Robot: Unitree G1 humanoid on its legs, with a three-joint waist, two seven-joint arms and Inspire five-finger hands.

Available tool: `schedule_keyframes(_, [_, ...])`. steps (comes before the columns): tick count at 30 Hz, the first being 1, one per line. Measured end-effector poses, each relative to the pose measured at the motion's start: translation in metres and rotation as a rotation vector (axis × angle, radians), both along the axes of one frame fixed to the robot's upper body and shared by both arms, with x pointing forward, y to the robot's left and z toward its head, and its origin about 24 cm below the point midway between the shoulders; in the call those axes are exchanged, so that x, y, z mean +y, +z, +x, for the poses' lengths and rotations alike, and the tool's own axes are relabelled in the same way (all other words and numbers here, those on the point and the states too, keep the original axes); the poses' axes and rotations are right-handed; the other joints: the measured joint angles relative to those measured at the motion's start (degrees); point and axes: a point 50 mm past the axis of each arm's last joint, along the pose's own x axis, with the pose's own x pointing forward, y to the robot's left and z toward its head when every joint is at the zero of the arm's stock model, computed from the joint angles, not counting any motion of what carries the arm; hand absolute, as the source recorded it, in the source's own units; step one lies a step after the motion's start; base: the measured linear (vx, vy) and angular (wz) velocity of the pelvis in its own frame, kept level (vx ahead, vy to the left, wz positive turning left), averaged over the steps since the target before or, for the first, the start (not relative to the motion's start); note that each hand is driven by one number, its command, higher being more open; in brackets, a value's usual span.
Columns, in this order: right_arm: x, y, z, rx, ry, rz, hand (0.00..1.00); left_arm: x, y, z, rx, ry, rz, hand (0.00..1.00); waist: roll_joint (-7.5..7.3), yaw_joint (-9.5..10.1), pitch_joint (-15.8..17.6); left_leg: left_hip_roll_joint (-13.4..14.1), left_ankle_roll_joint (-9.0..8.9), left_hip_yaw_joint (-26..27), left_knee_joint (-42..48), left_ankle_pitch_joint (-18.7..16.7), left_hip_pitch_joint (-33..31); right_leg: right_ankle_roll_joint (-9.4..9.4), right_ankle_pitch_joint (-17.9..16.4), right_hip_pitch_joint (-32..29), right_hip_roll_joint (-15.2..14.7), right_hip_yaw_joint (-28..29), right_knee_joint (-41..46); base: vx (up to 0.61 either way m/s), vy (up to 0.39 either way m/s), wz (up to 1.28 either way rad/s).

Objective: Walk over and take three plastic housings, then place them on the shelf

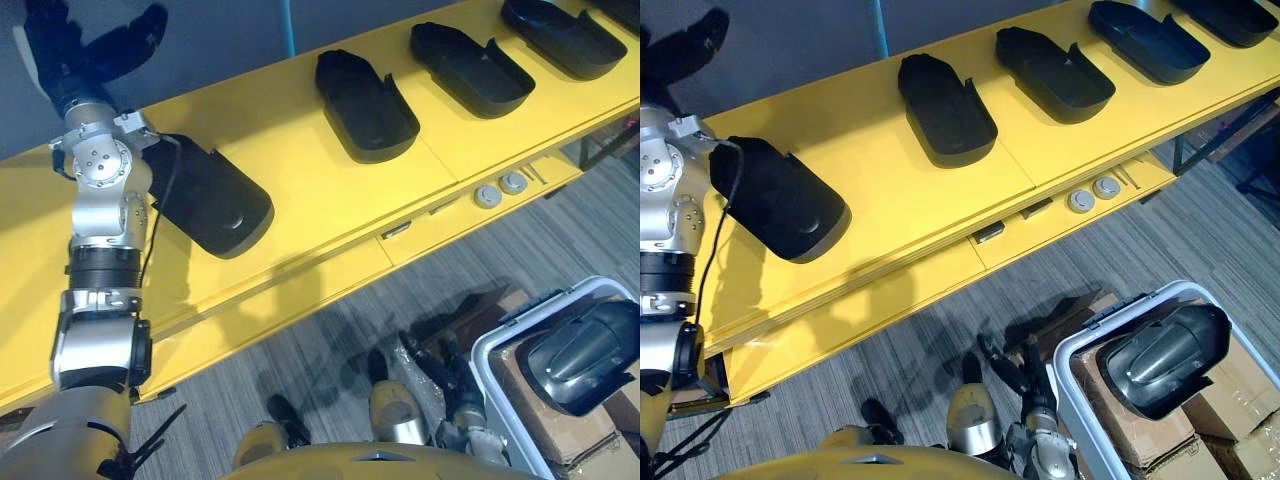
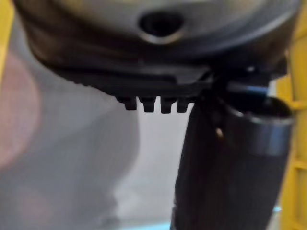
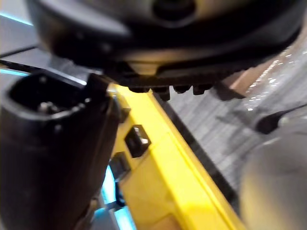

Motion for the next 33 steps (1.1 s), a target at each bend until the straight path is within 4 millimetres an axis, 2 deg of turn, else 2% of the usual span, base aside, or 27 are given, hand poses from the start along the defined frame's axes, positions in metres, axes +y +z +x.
schedule_keyframes(2, [-0.004, 0.018, 0.012, -0.085, 0.025, -0.080, 1.00, -0.009, 0.002, -0.004, -0.041, -0.062, 0.018, 1.00, -0.03, -0.01, 0.0, -0.1, -0.03, 0.5, -0.3, -0.1, 0.7, 0.10, 0.4, 0.7, 0.0, 0.2, -0.7, -0.01, -0.003, -0.15])
schedule_keyframes(3, [-0.010, 0.041, 0.023, -0.197, 0.022, -0.128, 1.00, -0.011, 0.001, -0.008, -0.069, -0.077, 0.024, 1.00, -0.04, -0.02, -0.1, -0.2, -0.06, 0.7, -0.8, -0.1, 1.7, 0.22, 0.6, 1.4, 0.1, 0.2, -0.9, -0.02, -0.012, -0.09])
schedule_keyframes(5, [-0.014, 0.063, 0.030, -0.303, 0.021, -0.169, 1.00, -0.010, 0.001, -0.017, -0.107, -0.073, 0.028, 1.00, -0.04, 0.01, -0.1, -0.3, -0.06, 0.9, -1.4, 0.0, 2.4, 0.24, 0.6, 1.8, 0.2, 0.3, -1.0, -0.01, -0.010, -0.10])
schedule_keyframes(6, [-0.018, 0.094, 0.038, -0.443, 0.021, -0.223, 1.00, -0.005, -0.003, -0.035, -0.175, -0.057, 0.024, 1.00, -0.02, 0.03, -0.5, -0.4, -0.09, 1.2, -2.0, 0.0, 3.1, 0.26, 0.6, 2.2, 0.2, 0.5, -1.2, -0.01, -0.010, -0.10])
schedule_keyframes(7, [-0.019, 0.107, 0.040, -0.499, 0.021, -0.259, 1.00, -0.003, -0.005, -0.043, -0.210, -0.051, 0.015, 1.00, -0.01, 0.10, -0.6, -0.4, -0.12, 1.2, -2.2, 0.1, 3.3, 0.29, 0.7, 2.4, 0.2, 0.5, -1.3, 0.00, -0.013, -0.06])
schedule_keyframes(8, [-0.023, 0.132, 0.042, -0.607, 0.022, -0.319, 1.00, 0.000, -0.011, -0.062, -0.274, -0.029, -0.004, 1.00, -0.01, 0.39, -1.2, -0.4, -0.14, 1.2, -2.4, 0.1, 3.5, 0.29, 0.7, 2.6, 0.3, 0.3, -1.4, 0.01, -0.017, 0.04])
schedule_keyframes(9, [-0.027, 0.153, 0.041, -0.687, 0.029, -0.403, 1.00, 0.003, -0.022, -0.079, -0.312, 0.017, -0.004, 1.00, -0.02, 1.19, -2.7, -0.4, -0.30, 1.1, -2.9, 0.2, 3.6, 0.30, 0.7, 2.7, 0.4, -0.1, -1.7, 0.01, -0.019, 0.05])
schedule_keyframes(12, [-0.037, 0.183, 0.037, -0.794, -0.015, -0.581, 1.00, -0.001, -0.052, -0.113, -0.335, 0.110, -0.011, 1.00, -0.51, 3.04, -5.4, -0.4, -0.47, -0.5, -3.4, 0.4, 3.9, 0.34, 0.7, 4.3, 0.5, -2.5, -2.6, 0.05, -0.037, 0.32])
schedule_keyframes(14, [-0.048, 0.203, 0.034, -0.866, -0.114, -0.679, 1.00, -0.010, -0.075, -0.145, -0.321, 0.176, -0.013, 1.00, -1.36, 5.53, -6.9, -0.5, -0.38, -3.0, -3.6, 0.6, 3.9, 0.34, 0.7, 5.9, 0.3, -5.5, -3.1, 0.01, -0.026, 0.52])
schedule_keyframes(17, [-0.049, 0.225, 0.041, -0.974, -0.133, -0.708, 1.00, -0.013, -0.091, -0.166, -0.263, 0.241, 0.022, 1.00, -2.09, 8.48, -7.6, -1.3, 0.16, -6.0, -3.9, 1.2, 3.6, 0.36, 0.7, 7.7, -0.4, -8.9, -3.4, -0.03, -0.008, 0.51])
schedule_keyframes(21, [-0.037, 0.248, 0.061, -1.078, 0.054, -0.728, 1.00, -0.011, -0.102, -0.174, -0.200, 0.272, 0.066, 1.00, -1.57, 10.89, -8.7, -2.8, 0.91, -8.5, -5.9, 2.2, 2.6, 0.44, 0.6, 7.6, -1.8, -11.8, -3.5, -0.09, 0.020, 0.38])
schedule_keyframes(23, [-0.024, 0.254, 0.072, -1.080, 0.251, -0.784, 1.00, -0.010, -0.111, -0.180, -0.139, 0.266, 0.096, 1.00, -1.22, 11.45, -8.8, -3.7, 1.35, -10.4, -8.0, 4.1, 2.6, 0.63, 0.5, 7.8, -2.2, -14.0, -3.4, -0.06, 0.021, 0.43])
schedule_keyframes(26, [-0.009, 0.252, 0.081, -1.006, 0.495, -0.929, 1.00, -0.011, -0.119, -0.185, -0.076, 0.231, 0.131, 1.00, -1.52, 13.05, -8.9, -4.2, 1.46, -12.5, -9.8, 5.9, 2.2, 0.76, 0.3, 7.7, -2.3, -16.3, -3.4, -0.05, 0.012, 0.37])
schedule_keyframes(28, [-0.004, 0.249, 0.087, -0.942, 0.636, -0.962, 1.00, -0.010, -0.124, -0.188, -0.044, 0.196, 0.135, 1.00, -1.94, 13.90, -9.2, -4.2, 1.20, -13.6, -9.9, 6.6, 1.4, 0.75, 0.3, 7.7, -2.3, -17.5, -3.4, -0.03, -0.002, 0.29])
schedule_keyframes(33, [-0.007, 0.228, 0.101, -0.754, 0.838, -0.937, 1.00, -0.007, -0.132, -0.195, 0.004, 0.145, 0.116, 1.00, -3.99, 15.60, -10.3, -4.5, 1.73, -15.4, -9.7, 7.4, 0.3, 0.75, 0.3, 7.7, -2.3, -19.2, -3.4, 0.01, 0.006, 0.22])
